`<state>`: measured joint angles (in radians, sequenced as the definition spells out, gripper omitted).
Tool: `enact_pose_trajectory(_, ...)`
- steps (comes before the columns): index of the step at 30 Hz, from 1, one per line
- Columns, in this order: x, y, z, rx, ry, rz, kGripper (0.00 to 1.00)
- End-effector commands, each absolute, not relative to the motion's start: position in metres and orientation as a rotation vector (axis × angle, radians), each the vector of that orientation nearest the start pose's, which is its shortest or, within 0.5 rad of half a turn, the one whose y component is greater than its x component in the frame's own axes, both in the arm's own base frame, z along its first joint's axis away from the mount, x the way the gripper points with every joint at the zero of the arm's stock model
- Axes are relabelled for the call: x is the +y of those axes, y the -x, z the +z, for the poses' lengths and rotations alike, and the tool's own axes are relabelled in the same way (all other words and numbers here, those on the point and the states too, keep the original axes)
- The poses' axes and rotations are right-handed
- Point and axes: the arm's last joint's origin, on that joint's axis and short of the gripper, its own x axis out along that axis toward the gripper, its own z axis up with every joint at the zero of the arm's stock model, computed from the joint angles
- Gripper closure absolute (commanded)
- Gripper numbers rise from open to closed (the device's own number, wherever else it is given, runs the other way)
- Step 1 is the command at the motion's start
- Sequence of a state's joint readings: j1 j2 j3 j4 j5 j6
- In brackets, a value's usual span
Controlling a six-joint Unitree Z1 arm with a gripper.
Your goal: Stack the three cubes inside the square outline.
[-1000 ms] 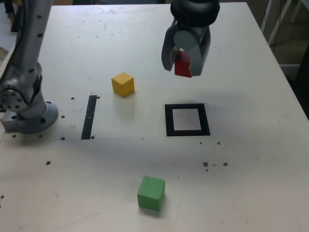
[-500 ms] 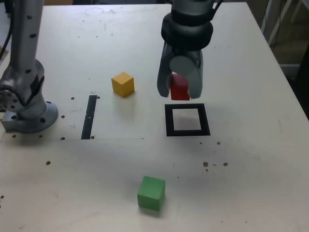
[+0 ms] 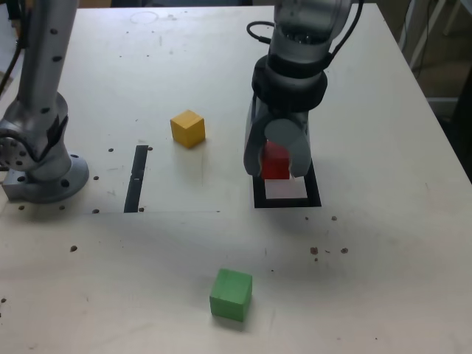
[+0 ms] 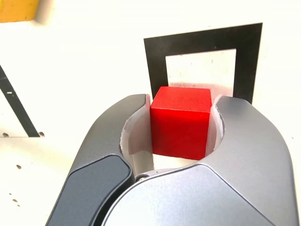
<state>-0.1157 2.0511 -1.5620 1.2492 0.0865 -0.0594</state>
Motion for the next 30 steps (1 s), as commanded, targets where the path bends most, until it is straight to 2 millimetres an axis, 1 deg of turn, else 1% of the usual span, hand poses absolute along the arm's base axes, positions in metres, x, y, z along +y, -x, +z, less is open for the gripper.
enact_pose_trajectory(1,-0.037,-0.362,0.239,1.733,-0.134,0.035,0.67)
enact_pose_trajectory(4,-0.037,-0.365,0.234,1.735,-0.14,0.039,0.67)
enact_pose_trajectory(8,-0.037,-0.366,0.231,1.73,-0.143,0.042,0.66)
enact_pose_trajectory(14,-0.038,-0.369,0.224,1.735,-0.145,0.042,0.59)
enact_pose_trajectory(21,-0.038,-0.372,0.212,1.757,-0.15,0.04,0.58)
enact_pose_trajectory(23,-0.038,-0.372,0.212,1.755,-0.151,0.039,0.55)
enact_pose_trajectory(25,-0.038,-0.372,0.214,1.749,-0.152,0.037,0.46)
enact_pose_trajectory(30,-0.038,-0.372,0.218,1.737,-0.155,0.031,0.14)
